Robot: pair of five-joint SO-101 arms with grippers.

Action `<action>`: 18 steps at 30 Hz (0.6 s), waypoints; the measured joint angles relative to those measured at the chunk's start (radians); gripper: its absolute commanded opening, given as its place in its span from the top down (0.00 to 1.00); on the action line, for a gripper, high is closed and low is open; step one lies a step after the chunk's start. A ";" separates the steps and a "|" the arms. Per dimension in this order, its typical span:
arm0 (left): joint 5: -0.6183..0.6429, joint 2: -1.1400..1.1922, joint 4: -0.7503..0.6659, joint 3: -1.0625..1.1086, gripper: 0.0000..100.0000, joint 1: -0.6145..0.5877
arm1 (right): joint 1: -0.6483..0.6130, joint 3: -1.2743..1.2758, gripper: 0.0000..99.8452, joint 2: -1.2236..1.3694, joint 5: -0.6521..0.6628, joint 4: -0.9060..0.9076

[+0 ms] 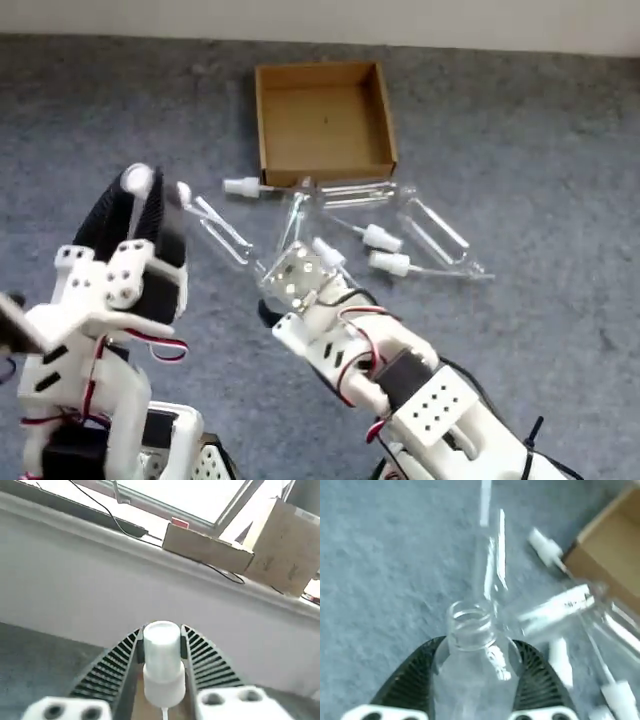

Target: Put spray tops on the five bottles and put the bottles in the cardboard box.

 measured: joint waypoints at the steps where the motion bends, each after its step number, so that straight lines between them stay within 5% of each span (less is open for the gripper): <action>1: 0.002 -0.038 -0.009 0.040 1.00 -0.020 | -0.015 0.006 1.00 0.000 0.000 -0.028; 10: 0.041 -0.198 -0.026 0.196 1.00 -0.029 | -0.103 0.037 1.00 -0.005 0.000 -0.071; 18: 0.109 -0.196 -0.026 0.186 1.00 -0.037 | -0.035 0.037 1.00 -0.005 0.000 -0.071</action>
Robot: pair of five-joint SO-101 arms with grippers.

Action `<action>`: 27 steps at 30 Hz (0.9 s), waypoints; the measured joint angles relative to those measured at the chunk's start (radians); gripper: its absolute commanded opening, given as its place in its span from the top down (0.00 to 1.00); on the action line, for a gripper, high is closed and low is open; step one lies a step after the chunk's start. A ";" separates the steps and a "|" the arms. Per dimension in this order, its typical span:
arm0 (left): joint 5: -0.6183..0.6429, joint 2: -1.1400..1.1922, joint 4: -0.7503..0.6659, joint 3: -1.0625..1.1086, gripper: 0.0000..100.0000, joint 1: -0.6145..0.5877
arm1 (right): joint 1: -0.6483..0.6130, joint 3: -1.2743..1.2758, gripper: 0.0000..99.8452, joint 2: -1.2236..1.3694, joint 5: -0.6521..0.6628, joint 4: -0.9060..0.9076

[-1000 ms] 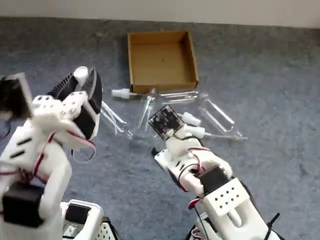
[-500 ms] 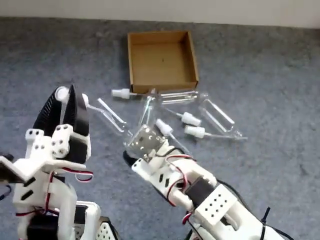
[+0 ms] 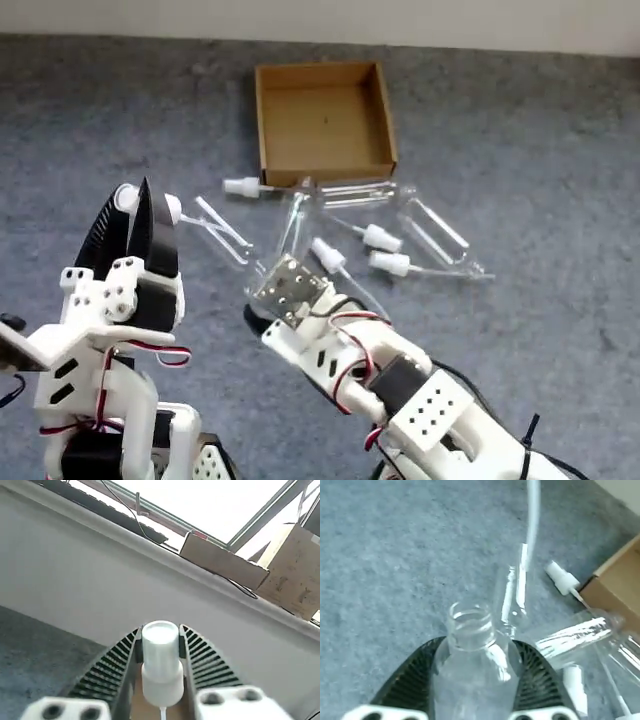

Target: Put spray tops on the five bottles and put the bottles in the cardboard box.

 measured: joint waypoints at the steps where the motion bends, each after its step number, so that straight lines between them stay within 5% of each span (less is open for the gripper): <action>1: 0.000 0.000 0.000 0.000 1.00 0.000 | 0.003 0.000 1.00 0.000 0.000 0.000; 16: 0.000 0.000 0.000 0.000 1.00 0.043 | 0.092 0.000 1.00 0.002 -0.100 -0.107; 27: 0.000 -0.002 0.026 -0.072 1.00 0.048 | 0.094 -0.184 1.00 0.440 -0.109 -0.215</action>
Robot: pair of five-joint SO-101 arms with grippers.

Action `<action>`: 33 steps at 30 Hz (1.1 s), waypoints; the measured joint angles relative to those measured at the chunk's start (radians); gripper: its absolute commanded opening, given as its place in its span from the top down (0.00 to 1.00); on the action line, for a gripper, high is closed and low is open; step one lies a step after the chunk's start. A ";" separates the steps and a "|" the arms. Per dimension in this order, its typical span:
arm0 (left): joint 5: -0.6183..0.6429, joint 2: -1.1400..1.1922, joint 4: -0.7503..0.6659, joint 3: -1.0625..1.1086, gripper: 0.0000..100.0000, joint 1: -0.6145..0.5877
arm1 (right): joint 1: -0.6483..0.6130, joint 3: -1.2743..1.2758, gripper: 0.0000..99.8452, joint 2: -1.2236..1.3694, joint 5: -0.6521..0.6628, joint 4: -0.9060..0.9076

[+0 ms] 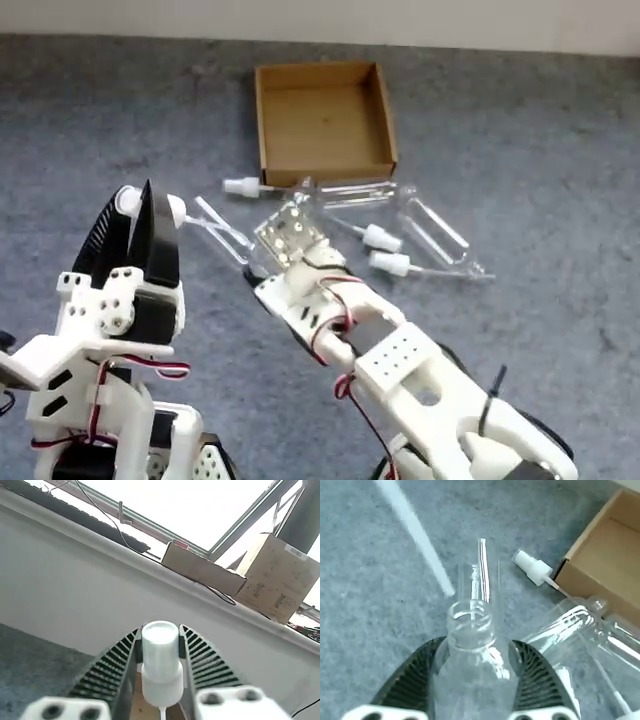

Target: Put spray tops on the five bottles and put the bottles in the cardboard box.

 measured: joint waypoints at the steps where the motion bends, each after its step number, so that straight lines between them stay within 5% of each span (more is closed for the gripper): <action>1: 0.000 0.000 0.005 0.000 1.00 0.000 | 0.000 -0.011 1.00 0.008 0.000 -0.003; 33: 0.000 0.000 0.023 0.066 1.00 -0.043 | -0.041 -0.005 1.00 0.015 0.000 -0.006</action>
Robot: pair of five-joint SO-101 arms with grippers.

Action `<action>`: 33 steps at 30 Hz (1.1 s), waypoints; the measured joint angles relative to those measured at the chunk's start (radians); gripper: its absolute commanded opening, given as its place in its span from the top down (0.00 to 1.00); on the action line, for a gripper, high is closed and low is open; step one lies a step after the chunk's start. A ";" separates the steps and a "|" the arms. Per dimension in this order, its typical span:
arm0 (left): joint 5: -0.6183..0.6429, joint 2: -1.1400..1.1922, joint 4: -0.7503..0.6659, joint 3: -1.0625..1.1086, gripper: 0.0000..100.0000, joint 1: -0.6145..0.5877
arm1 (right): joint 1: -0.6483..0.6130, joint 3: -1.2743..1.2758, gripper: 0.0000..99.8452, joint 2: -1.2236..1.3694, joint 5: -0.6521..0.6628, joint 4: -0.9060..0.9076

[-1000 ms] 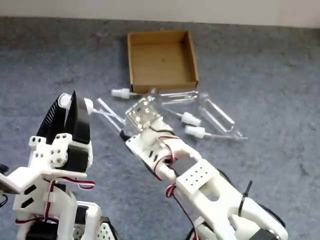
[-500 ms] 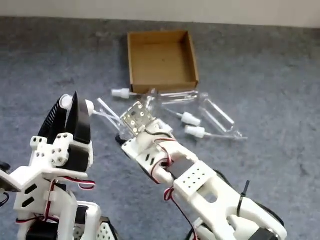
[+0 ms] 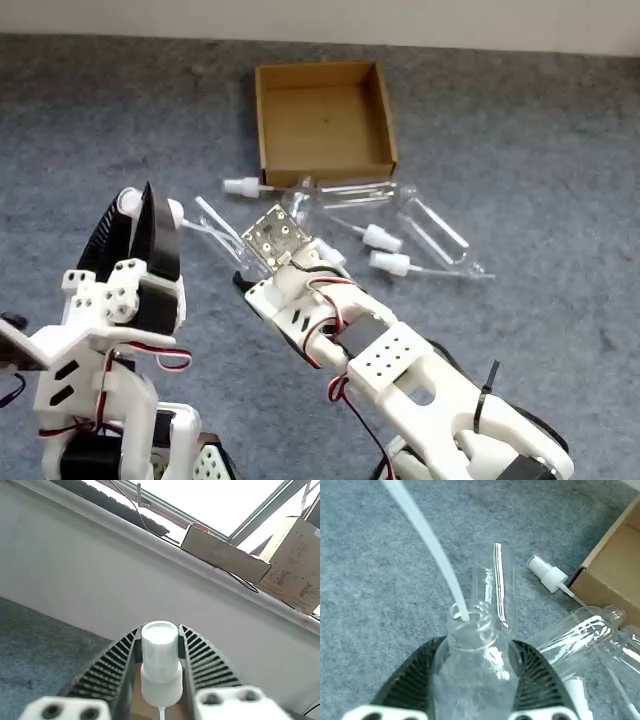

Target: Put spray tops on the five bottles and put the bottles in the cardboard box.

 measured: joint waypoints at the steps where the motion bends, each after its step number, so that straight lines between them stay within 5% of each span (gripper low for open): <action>1: 0.000 0.000 0.000 0.011 1.00 0.000 | 0.000 0.000 1.00 0.000 0.000 0.000; 6: -0.020 0.002 -0.014 0.071 1.00 0.041 | -0.002 0.000 1.00 -0.109 0.000 0.002; 20: -0.338 0.000 -0.101 0.187 1.00 0.442 | 0.057 0.002 1.00 -0.476 -0.002 0.265; 29: -0.434 -0.002 -0.106 0.204 0.99 0.477 | 0.069 0.003 1.00 -0.586 -0.003 0.376; 33: -0.434 -0.003 -0.114 0.203 0.90 0.482 | 0.069 0.003 1.00 -0.631 -0.003 0.390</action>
